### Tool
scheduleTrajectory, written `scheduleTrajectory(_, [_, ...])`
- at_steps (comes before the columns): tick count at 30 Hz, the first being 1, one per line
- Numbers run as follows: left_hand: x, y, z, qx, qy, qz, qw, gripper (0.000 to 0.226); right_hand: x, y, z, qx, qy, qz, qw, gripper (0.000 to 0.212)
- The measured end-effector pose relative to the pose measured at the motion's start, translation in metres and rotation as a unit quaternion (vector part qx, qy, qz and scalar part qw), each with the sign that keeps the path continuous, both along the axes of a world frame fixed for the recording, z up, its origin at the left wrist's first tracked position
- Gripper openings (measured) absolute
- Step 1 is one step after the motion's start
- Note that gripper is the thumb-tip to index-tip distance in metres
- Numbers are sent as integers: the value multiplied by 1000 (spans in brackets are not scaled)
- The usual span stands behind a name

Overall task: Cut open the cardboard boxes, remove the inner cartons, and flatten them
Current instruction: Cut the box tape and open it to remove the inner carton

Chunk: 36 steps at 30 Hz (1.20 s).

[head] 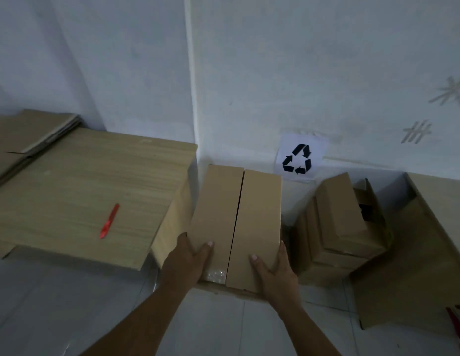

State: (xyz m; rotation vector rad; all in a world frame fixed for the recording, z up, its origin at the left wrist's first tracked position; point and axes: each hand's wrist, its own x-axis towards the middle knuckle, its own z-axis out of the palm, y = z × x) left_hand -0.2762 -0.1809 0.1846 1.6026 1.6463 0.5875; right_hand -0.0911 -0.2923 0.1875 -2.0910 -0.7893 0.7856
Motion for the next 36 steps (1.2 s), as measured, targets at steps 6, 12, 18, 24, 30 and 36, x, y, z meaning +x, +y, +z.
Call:
scheduleTrajectory(6, [-72,-2,12,17,12,46,999,61,-66,11,11,7,-12,33,999,96])
scheduleTrajectory(12, [-161,31,22,30,-6,70,997,63,-148,54,18,33,-11,58,998,93])
scheduleTrajectory(18, [-252,87,28,45,-2,81,996,58,-236,112,28,62,-18,58,996,87])
scheduleTrajectory(24, [-314,141,32,53,7,68,996,56,-297,162,25,64,-5,46,997,90])
scheduleTrajectory(30, [-337,192,29,55,14,61,997,61,-319,208,24,59,-17,45,997,90])
scheduleTrajectory(36, [-333,262,26,60,19,52,997,61,-319,274,23,57,-27,32,997,95])
